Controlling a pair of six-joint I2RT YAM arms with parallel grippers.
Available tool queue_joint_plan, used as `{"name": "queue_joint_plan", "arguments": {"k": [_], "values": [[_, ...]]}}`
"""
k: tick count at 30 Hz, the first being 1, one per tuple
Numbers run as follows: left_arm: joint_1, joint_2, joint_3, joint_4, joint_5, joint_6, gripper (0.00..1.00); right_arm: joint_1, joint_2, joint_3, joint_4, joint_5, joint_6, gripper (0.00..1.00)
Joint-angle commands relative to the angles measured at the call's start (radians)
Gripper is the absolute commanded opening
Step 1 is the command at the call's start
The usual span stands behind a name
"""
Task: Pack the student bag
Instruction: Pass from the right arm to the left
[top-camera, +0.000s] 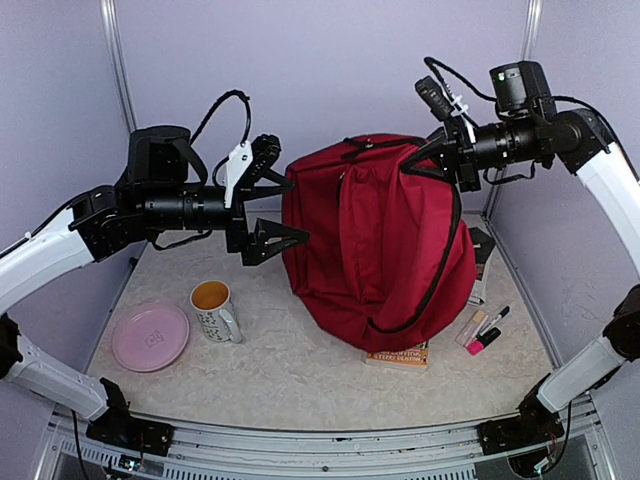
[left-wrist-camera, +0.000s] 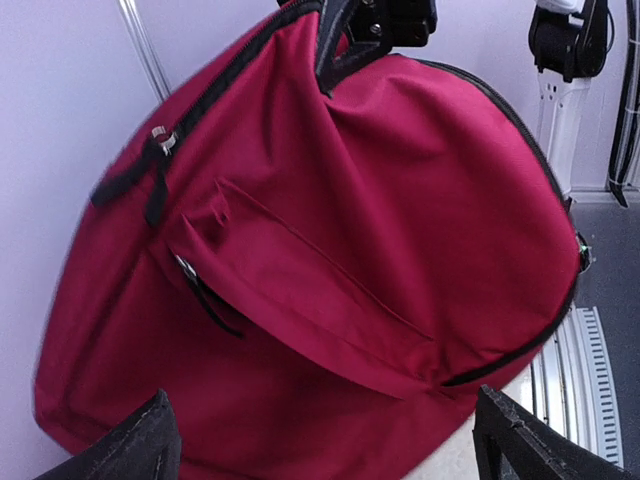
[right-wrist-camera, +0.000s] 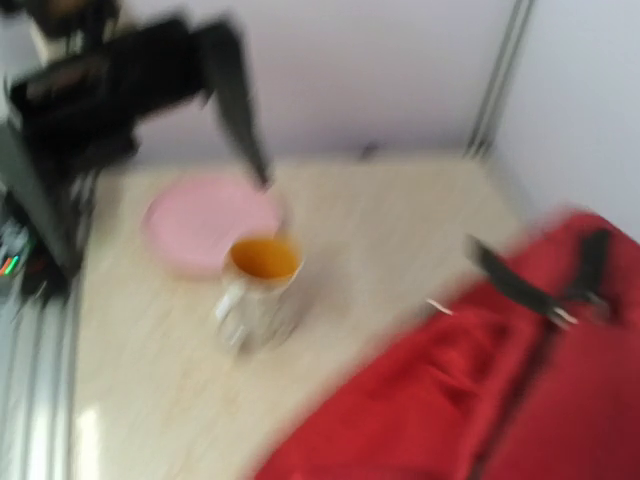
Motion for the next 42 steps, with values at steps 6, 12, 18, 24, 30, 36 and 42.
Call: {"name": "queue_joint_plan", "arguments": {"k": [6,12,18,24,30,36,42], "values": [[-0.024,0.16,0.132,-0.121,-0.121,0.051,0.99,0.012,-0.132,-0.2,0.004,-0.041,-0.148,0.0],[-0.055,0.278,0.195,-0.18,-0.17,0.063,0.99,0.013,-0.117,-0.165,-0.095,-0.184,-0.267,0.0],[0.007,0.377,0.308,-0.178,-0.213,0.034,0.99,0.012,-0.095,-0.158,-0.188,-0.265,-0.356,0.0],[0.04,0.383,0.313,-0.175,-0.071,0.081,0.99,0.012,-0.092,-0.231,-0.157,-0.261,-0.362,0.0],[-0.007,0.384,0.292,-0.172,-0.073,0.195,0.99,0.012,-0.053,-0.216,-0.175,-0.296,-0.389,0.0],[0.016,0.467,0.324,-0.147,-0.058,0.125,0.97,0.012,-0.049,-0.234,-0.154,-0.32,-0.41,0.0],[0.012,0.412,0.268,-0.097,0.045,0.063,0.0,0.012,-0.118,-0.334,0.145,-0.147,-0.215,0.03]]}}
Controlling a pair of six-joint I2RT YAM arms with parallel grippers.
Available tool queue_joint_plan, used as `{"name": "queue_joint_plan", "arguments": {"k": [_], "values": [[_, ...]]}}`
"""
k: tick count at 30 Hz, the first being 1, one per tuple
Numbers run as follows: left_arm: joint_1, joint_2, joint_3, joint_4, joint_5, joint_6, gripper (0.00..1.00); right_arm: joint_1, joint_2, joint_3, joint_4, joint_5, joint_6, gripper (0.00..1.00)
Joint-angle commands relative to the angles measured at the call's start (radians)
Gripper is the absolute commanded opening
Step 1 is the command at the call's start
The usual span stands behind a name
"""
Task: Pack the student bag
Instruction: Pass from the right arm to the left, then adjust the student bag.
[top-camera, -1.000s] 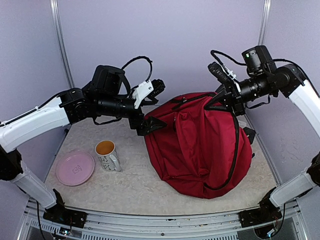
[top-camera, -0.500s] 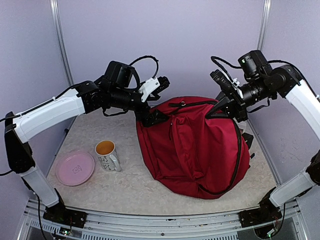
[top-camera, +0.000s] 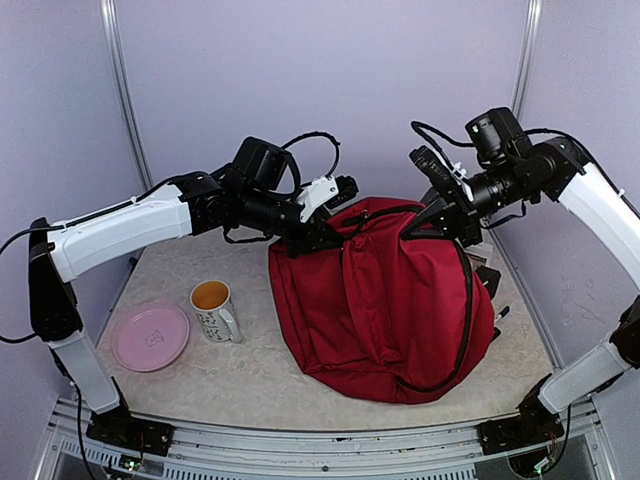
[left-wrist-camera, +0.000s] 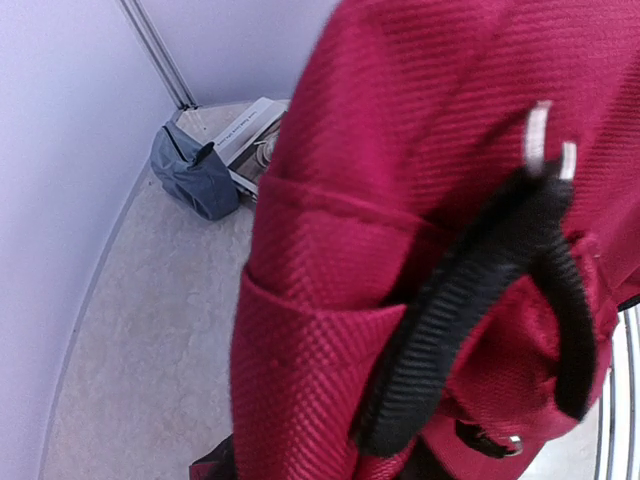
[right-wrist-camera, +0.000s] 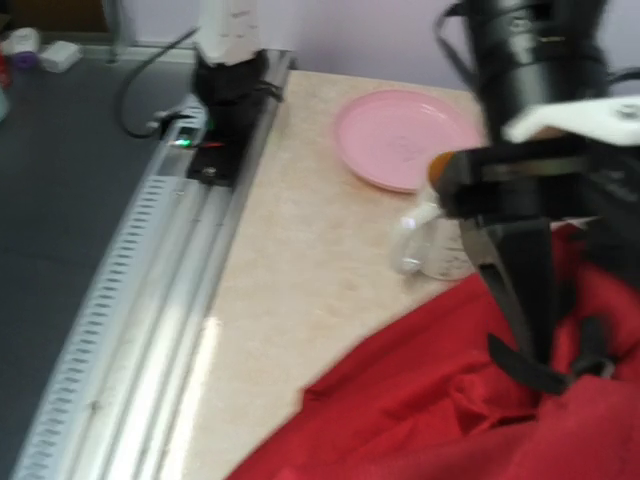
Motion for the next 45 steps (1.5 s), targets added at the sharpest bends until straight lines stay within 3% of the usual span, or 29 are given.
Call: {"name": "queue_joint_plan", "arguments": {"k": [1,5,6,7,8,12,18,20,23,27,31,37,41,45], "values": [[0.002,-0.101,-0.079,0.124,0.068,-0.096,0.0,0.002,-0.12,-0.106,0.415,0.213,0.232,0.13],[0.025,-0.226,-0.208,0.28,0.011,-0.275,0.0,0.002,-0.237,-0.223,0.767,0.613,0.46,0.6],[0.031,-0.245,-0.224,0.299,0.002,-0.318,0.0,0.002,-0.252,-0.23,0.816,0.684,0.502,0.82],[0.033,-0.256,-0.231,0.314,-0.011,-0.356,0.0,0.004,-0.267,-0.234,0.854,0.747,0.543,0.98],[0.033,-0.263,-0.227,0.315,-0.023,-0.391,0.0,0.007,-0.283,-0.238,0.89,0.773,0.597,1.0],[0.034,-0.28,-0.219,0.282,-0.087,-0.538,0.0,0.054,-0.402,-0.356,1.132,0.705,0.755,0.99],[0.036,-0.308,-0.284,0.318,-0.119,-0.687,0.0,0.169,-0.468,-0.584,1.428,0.664,1.046,0.61],[0.036,-0.312,-0.294,0.32,-0.121,-0.697,0.0,0.257,-0.441,-0.635,1.507,0.657,1.079,0.55],[0.039,-0.324,-0.312,0.329,-0.142,-0.695,0.0,0.44,-0.314,-0.592,1.487,0.643,1.013,0.53],[0.045,-0.338,-0.341,0.35,-0.112,-0.69,0.0,0.544,-0.115,-0.438,1.248,0.556,0.887,0.51],[0.045,-0.36,-0.37,0.369,-0.074,-0.678,0.0,0.579,-0.083,-0.483,1.227,0.796,0.825,0.45],[0.045,-0.401,-0.395,0.389,-0.036,-0.651,0.0,0.581,-0.182,-0.656,1.353,1.04,0.743,0.37],[0.041,-0.433,-0.425,0.436,0.046,-0.628,0.0,0.569,-0.206,-0.709,1.3,1.279,0.715,0.35],[0.005,-0.43,-0.428,0.454,0.183,-0.587,0.0,0.501,-0.187,-0.675,1.23,1.32,0.728,0.31]]}}
